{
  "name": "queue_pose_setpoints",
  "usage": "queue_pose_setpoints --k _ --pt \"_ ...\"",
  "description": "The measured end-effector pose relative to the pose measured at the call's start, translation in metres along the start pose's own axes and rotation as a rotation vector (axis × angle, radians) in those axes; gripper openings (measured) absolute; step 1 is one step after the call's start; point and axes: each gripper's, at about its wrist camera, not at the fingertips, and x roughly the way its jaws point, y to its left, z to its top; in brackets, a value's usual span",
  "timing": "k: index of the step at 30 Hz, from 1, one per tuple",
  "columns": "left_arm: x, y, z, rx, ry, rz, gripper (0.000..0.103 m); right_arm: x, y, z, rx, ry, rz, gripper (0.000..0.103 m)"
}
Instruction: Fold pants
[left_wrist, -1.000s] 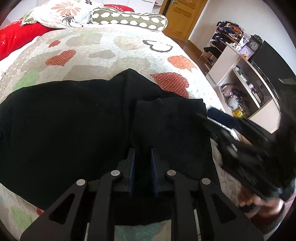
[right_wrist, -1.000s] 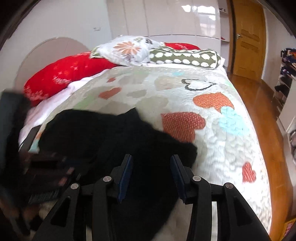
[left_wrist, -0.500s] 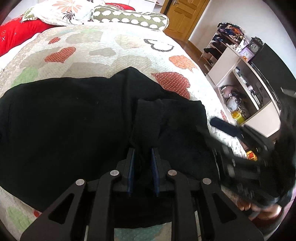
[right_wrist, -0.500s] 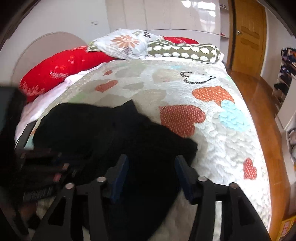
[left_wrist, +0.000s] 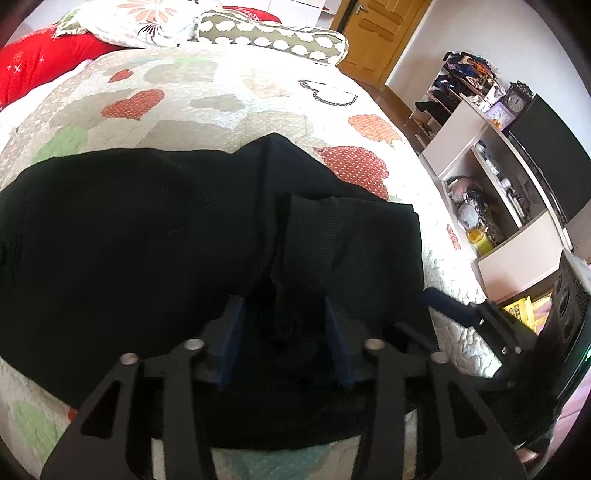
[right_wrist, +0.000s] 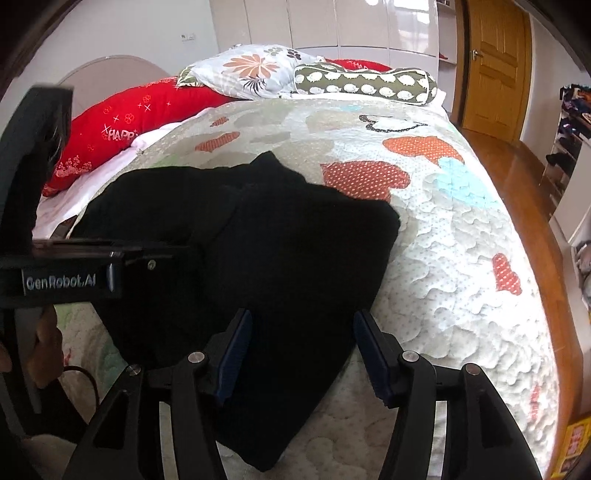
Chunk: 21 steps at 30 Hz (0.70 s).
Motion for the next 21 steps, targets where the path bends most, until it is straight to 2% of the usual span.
queue_pose_setpoints --k 1,2,7,12,16,21 --pt "-0.003 0.003 -0.001 -0.005 -0.004 0.001 0.061 -0.005 -0.001 0.003 -0.002 -0.009 -0.005 0.059" --pt "-0.007 0.007 -0.002 -0.011 -0.010 0.003 0.065 -0.009 -0.001 0.006 -0.004 -0.021 -0.009 0.059" --pt "-0.035 0.030 -0.006 -0.052 -0.054 0.020 0.067 -0.011 0.002 0.023 -0.004 -0.051 0.001 0.061" --pt "-0.056 0.055 -0.011 -0.077 -0.107 0.092 0.070 0.014 0.025 0.039 -0.046 -0.040 0.017 0.061" --pt "-0.060 0.076 -0.015 -0.128 -0.108 0.112 0.070 0.042 0.041 0.044 -0.072 -0.003 -0.012 0.061" --pt "-0.063 0.098 -0.020 -0.167 -0.120 0.149 0.070 0.025 0.038 0.046 -0.065 -0.011 -0.015 0.061"
